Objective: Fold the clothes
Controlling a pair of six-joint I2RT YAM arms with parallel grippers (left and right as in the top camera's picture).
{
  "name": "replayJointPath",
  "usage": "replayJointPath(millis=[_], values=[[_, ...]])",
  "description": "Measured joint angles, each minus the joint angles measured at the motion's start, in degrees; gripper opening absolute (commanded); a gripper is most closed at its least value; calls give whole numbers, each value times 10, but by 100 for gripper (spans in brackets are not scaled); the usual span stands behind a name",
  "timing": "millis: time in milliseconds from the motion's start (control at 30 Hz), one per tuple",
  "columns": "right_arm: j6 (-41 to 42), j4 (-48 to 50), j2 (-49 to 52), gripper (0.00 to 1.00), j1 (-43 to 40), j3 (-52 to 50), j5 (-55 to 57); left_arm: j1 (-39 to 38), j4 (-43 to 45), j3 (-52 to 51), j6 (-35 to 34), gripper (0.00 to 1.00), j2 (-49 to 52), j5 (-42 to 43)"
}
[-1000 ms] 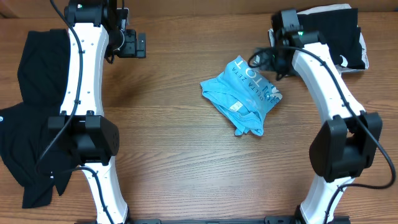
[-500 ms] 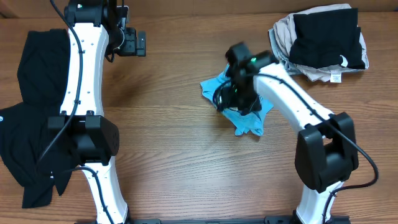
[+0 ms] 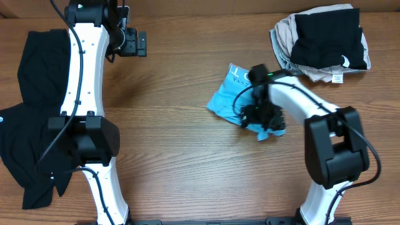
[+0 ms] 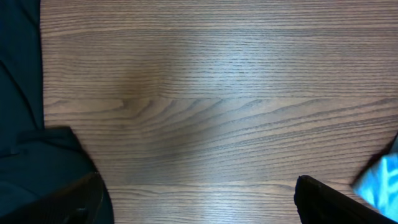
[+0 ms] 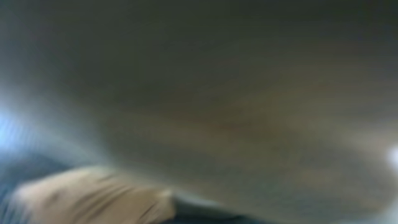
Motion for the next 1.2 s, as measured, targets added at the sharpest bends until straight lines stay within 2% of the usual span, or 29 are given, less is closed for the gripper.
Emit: replayJointPath(millis=[133, 200, 267, 400, 467, 600, 767, 933, 1100, 1200], values=[[-19, -44, 0, 94, -49, 7, -7, 0, 0, 0, 0, 100, 0, 0], [-28, -68, -4, 100, -61, 18, -28, 0, 0, 0, 0, 100, 0, 0], [-30, -80, -17, 100, -62, 29, -54, 0, 0, 0, 0, 100, 0, 0], [4, -85, -94, 100, -57, 37, -98, 0, -5, 0, 0, 100, 0, 0], [47, -78, -136, 100, -56, 40, -106, 0, -6, 0, 0, 100, 0, 0], [197, -31, -182, 100, -56, 47, -115, 0, -7, 0, 0, 100, 0, 0], [362, 86, -173, 100, -56, 23, -113, 0, -7, 0, 2, 100, 0, 0], [503, 121, -161, 98, -56, -35, -94, 0, -8, 0, 2, 100, 0, 0], [592, 122, -151, 97, -56, -90, -84, 0, -7, 0, 2, 100, 0, 0], [618, 162, -151, 95, -54, -120, -80, 0, -7, 0, 2, 100, 0, 0]])
